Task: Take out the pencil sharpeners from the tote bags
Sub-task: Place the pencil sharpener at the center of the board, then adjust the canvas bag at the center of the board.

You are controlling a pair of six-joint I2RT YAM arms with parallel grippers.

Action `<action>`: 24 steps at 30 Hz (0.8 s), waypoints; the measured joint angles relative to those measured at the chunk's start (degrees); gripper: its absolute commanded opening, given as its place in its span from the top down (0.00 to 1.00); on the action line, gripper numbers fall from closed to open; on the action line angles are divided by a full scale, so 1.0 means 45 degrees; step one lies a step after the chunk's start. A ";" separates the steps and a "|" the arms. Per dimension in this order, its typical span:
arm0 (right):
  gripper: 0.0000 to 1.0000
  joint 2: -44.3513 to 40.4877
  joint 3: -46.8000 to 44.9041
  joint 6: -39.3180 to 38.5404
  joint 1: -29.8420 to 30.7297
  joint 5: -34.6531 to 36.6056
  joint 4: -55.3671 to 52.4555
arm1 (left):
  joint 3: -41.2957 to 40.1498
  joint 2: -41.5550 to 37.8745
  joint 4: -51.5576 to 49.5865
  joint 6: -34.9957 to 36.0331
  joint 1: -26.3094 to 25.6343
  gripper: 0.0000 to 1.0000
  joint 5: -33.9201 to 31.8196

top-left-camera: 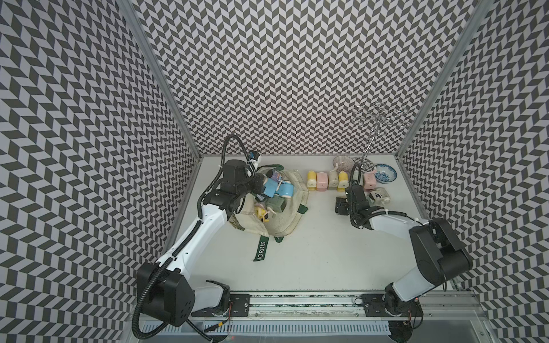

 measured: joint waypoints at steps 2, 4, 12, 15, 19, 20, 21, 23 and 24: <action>0.25 -0.1185 -0.0160 -0.0238 0.0000 -0.0345 0.0214 | 0.0000 0.0000 0.0000 0.0005 0.0000 1.00 -0.0005; 0.26 -0.2191 -0.0291 -0.0617 0.0000 -0.0957 0.0709 | 0.0000 -0.0019 0.0000 0.0044 0.0000 1.00 -0.0019; 0.20 -0.2992 -0.0733 -0.2497 0.0821 -0.5051 0.2628 | 0.0000 -0.0087 -0.0102 0.0272 -0.0457 1.00 -0.0631; 0.16 -0.2623 -0.0748 -0.3395 0.1520 -0.6096 0.3211 | 0.0019 -0.0092 -0.0228 0.0432 -0.0699 1.00 -0.0918; 0.21 -0.1195 -0.0044 -0.4435 0.1909 -0.6955 0.3487 | 0.0369 -0.0092 -0.0724 0.0593 -0.0758 1.00 -0.1375; 0.22 -0.0748 0.0306 -0.4619 0.1923 -0.7019 0.3419 | 0.0408 -0.0097 -0.0772 0.0656 -0.0753 1.00 -0.1443; 0.25 -0.0214 0.0787 -0.4823 0.1933 -0.7087 0.3283 | 0.0413 -0.0121 -0.0797 0.0724 -0.0753 1.00 -0.1472; 0.33 0.0782 0.1821 -0.5144 0.1938 -0.7189 0.3036 | 0.0413 -0.0180 -0.0874 0.0826 -0.0758 1.00 -0.1491; 0.37 0.1282 0.2395 -0.5265 0.1962 -0.7242 0.2880 | 0.0408 -0.0228 -0.0899 0.0884 -0.0753 1.00 -0.1496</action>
